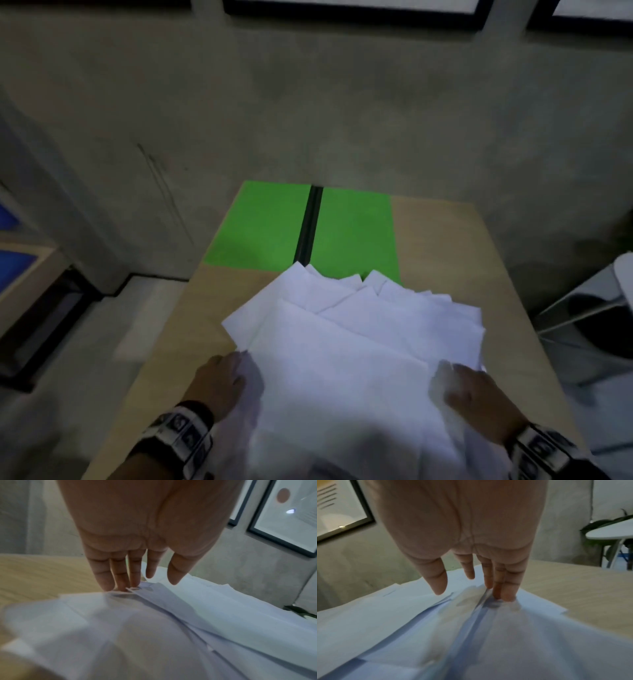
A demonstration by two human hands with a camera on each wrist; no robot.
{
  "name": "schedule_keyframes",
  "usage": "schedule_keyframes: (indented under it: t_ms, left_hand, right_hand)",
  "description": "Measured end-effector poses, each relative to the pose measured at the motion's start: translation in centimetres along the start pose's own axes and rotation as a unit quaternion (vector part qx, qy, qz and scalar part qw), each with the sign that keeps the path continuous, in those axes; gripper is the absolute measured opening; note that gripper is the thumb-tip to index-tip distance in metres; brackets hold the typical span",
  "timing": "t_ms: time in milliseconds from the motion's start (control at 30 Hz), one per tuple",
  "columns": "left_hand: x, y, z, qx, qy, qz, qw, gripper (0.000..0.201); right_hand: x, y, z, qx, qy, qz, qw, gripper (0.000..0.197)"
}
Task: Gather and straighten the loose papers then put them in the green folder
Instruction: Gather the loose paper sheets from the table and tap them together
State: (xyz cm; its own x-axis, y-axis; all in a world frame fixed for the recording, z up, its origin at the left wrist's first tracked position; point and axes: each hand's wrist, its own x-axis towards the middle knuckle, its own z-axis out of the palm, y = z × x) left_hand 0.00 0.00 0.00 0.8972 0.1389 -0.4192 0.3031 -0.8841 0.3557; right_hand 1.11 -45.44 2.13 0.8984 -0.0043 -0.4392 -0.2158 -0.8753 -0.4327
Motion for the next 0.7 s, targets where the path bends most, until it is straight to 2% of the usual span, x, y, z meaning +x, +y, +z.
schedule_keyframes:
  t_ms: [67, 100, 133, 200, 267, 333, 400, 467, 500, 600, 633, 667, 700]
  left_hand:
    - [0.3, 0.8, 0.1, -0.043, -0.019, -0.023, 0.999, 0.052]
    - [0.4, 1.0, 0.4, -0.068, -0.019, -0.025, 0.997, 0.052]
    - [0.2, 1.3, 0.6, -0.089, -0.031, -0.029, 0.995, 0.052]
    - [0.0, 1.8, 1.3, -0.11, -0.042, -0.042, 0.992, 0.053]
    - [-0.4, 2.5, 1.8, -0.071, -0.04, -0.062, 0.995, 0.053]
    - [-0.8, 2.9, 2.0, -0.04, -0.015, -0.085, 0.995, 0.053]
    - [-0.7, 3.1, 2.1, -0.106, -0.016, -0.093, 0.99, 0.057]
    - [-0.2, 3.1, 2.3, -0.148, -0.009, -0.097, 0.984, 0.06]
    - [0.0, 3.1, 2.2, -0.158, -0.016, -0.103, 0.982, 0.059]
    - [0.2, 3.4, 1.8, -0.246, -0.045, -0.106, 0.962, 0.038]
    - [0.3, 3.4, 1.6, -0.277, -0.061, -0.102, 0.953, 0.035]
    - [0.5, 3.2, 1.4, -0.293, -0.074, -0.091, 0.949, 0.044]
    - [0.7, 3.0, 1.3, -0.308, -0.082, -0.081, 0.944, 0.061]
  right_hand:
    - [1.0, -3.1, 0.1, 0.023, 0.065, 0.016, 0.997, 0.069]
    - [1.1, -3.5, 0.5, 0.085, 0.089, 0.039, 0.992, 0.071]
    - [1.3, -3.7, 0.9, 0.162, 0.106, 0.068, 0.979, 0.076]
    - [0.8, -3.7, 1.8, 0.318, 0.13, 0.117, 0.932, 0.085]
    - [0.3, -4.6, 2.5, 0.38, 0.132, 0.134, 0.906, 0.085]
    - [0.2, -5.0, 3.6, 0.45, 0.108, 0.125, 0.878, 0.077]
    - [0.0, -5.7, 4.3, 0.495, 0.058, 0.118, 0.859, 0.067]
    - [-0.2, -6.1, 4.9, 0.539, 0.015, 0.119, 0.834, 0.047]
    - [-0.3, -6.4, 5.1, 0.548, -0.001, 0.12, 0.828, 0.051]
    - [-0.1, -6.3, 5.6, 0.569, -0.016, 0.123, 0.813, 0.088]
    - [-0.3, -6.5, 5.5, 0.576, -0.022, 0.127, 0.807, 0.087]
    - [-0.3, -6.6, 5.4, 0.578, -0.029, 0.14, 0.804, 0.075]
    - [-0.4, -6.8, 5.3, 0.569, -0.035, 0.155, 0.807, 0.06]
